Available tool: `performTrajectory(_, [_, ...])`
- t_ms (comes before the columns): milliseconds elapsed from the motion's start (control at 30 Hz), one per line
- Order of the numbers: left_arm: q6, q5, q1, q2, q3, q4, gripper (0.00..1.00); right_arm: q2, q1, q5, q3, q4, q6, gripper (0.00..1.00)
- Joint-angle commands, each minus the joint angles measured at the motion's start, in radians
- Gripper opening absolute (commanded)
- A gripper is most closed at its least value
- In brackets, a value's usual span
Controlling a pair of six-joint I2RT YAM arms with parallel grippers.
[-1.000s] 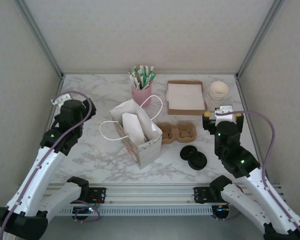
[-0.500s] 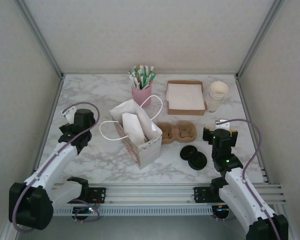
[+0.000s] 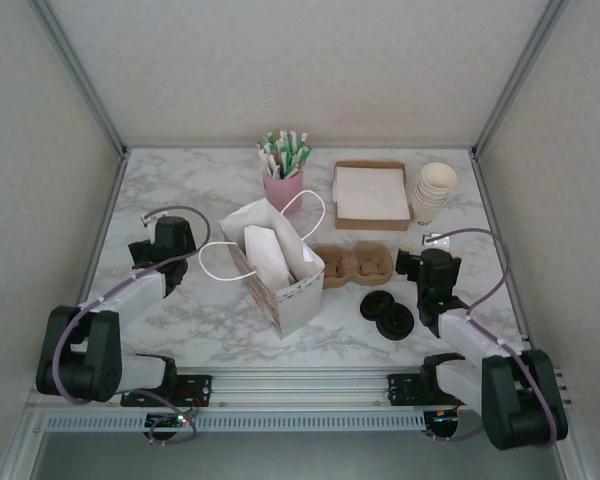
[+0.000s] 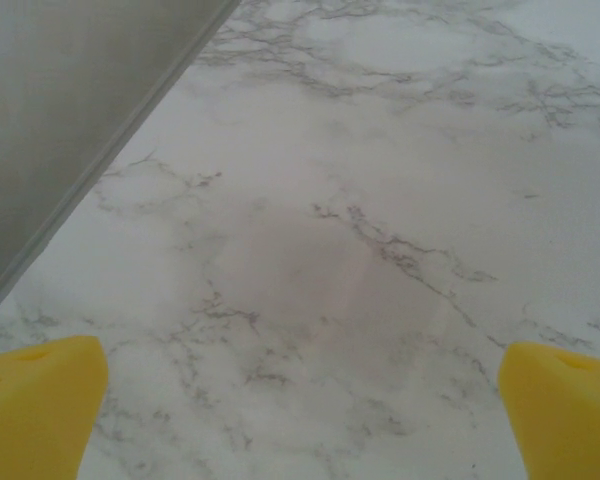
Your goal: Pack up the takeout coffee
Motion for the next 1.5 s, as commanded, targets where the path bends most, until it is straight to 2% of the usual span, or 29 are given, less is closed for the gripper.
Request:
performTrajectory(0, [0.032, 0.049, 0.033, 0.032, -0.029, 0.173, 1.00, 0.063, -0.020, -0.050, 0.037, 0.122, 0.011, 0.99])
performTrajectory(267, [0.022, 0.084, 0.083, 0.119, -0.019, 0.301, 1.00, 0.268, -0.026, -0.118, 0.159, 0.171, 0.007, 0.99])
performTrajectory(400, [0.019, 0.185, 0.106, 0.174, -0.013, 0.384, 1.00, 0.355, -0.027, -0.201, 0.269, 0.108, -0.077, 0.99])
performTrajectory(567, [0.030, 0.206, 0.106, 0.184, -0.004, 0.377, 1.00, 0.381, -0.066, -0.253, 0.224, 0.233, -0.097, 0.99])
performTrajectory(733, [0.099, 0.382, 0.106, 0.184, -0.063, 0.494, 1.00, 0.424, -0.091, -0.284, 0.217, 0.290, -0.081, 0.99])
performTrajectory(900, [0.100, 0.397, 0.108, 0.181, -0.068, 0.498, 1.00, 0.453, -0.097, -0.258, 0.123, 0.457, -0.063, 0.99])
performTrajectory(1133, [0.106, 0.409, 0.107, 0.181, -0.087, 0.525, 1.00, 0.453, -0.101, -0.257, 0.126, 0.454, -0.057, 0.99])
performTrajectory(1200, [0.114, 0.432, 0.108, 0.183, -0.127, 0.590, 1.00, 0.453, -0.101, -0.256, 0.126, 0.454, -0.059, 0.99])
performTrajectory(1267, [0.125, 0.449, 0.104, 0.227, -0.189, 0.763, 1.00, 0.453, -0.101, -0.256, 0.126, 0.453, -0.059, 0.99])
performTrajectory(1300, [0.113, 0.424, 0.106, 0.210, -0.172, 0.697, 1.00, 0.453, -0.101, -0.255, 0.125, 0.452, -0.059, 0.99])
performTrajectory(1467, [0.119, 0.398, 0.095, 0.213, -0.172, 0.699, 1.00, 0.455, -0.101, -0.253, 0.127, 0.451, -0.059, 0.99])
